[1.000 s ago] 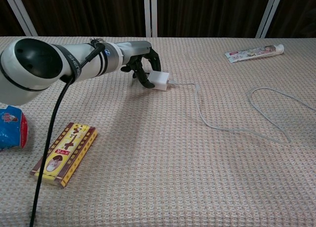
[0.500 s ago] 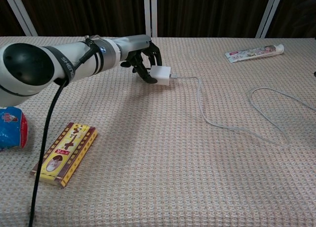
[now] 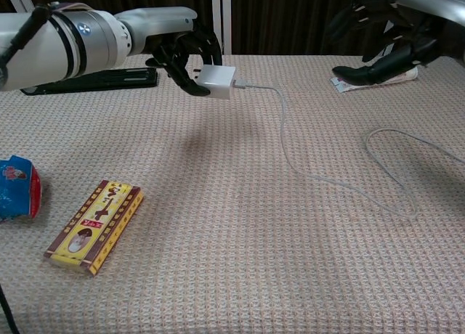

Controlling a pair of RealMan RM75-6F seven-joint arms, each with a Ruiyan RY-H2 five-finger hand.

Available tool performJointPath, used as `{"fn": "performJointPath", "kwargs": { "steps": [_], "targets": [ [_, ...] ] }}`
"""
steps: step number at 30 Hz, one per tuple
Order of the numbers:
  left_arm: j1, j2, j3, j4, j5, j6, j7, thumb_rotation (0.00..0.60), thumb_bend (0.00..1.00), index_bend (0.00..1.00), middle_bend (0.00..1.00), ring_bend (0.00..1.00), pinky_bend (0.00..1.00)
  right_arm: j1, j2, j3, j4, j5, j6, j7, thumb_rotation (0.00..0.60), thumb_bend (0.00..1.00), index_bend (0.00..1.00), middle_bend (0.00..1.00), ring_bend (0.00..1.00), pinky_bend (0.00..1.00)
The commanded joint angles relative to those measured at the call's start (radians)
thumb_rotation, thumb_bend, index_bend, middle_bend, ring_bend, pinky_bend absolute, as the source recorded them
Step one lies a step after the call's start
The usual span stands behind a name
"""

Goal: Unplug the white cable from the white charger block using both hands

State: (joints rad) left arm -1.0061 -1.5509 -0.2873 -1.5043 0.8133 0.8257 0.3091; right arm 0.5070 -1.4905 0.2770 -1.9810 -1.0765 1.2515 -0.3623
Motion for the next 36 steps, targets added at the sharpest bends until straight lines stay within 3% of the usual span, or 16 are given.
{"fn": "performJointPath", "kwargs": {
  "steps": [1,11,24,36],
  "targets": [
    [0.000,0.019,-0.004,-0.034,-0.025,-0.004,-0.002,0.600,0.29,0.57,0.52,0.73,0.91,0.122,-0.145,0.091,0.037,0.159,0.036,-0.195,0.600,0.32,0.41,0.30,0.10,0.33],
    [-0.031,0.024,-0.003,-0.049,-0.054,-0.004,0.008,0.600,0.29,0.57,0.52,0.73,0.91,0.265,-0.274,0.172,0.163,0.347,0.061,-0.345,0.600,0.33,0.45,0.32,0.10,0.33],
    [-0.058,0.031,0.001,-0.069,-0.095,0.020,0.032,0.600,0.29,0.57,0.51,0.73,0.91,0.327,-0.328,0.176,0.276,0.408,0.052,-0.342,0.600,0.35,0.50,0.32,0.10,0.33],
    [-0.077,0.030,-0.002,-0.081,-0.116,0.033,0.032,0.600,0.29,0.57,0.51,0.73,0.91,0.343,-0.340,0.175,0.299,0.418,0.049,-0.309,0.600,0.36,0.55,0.32,0.10,0.33]
  ]
}}
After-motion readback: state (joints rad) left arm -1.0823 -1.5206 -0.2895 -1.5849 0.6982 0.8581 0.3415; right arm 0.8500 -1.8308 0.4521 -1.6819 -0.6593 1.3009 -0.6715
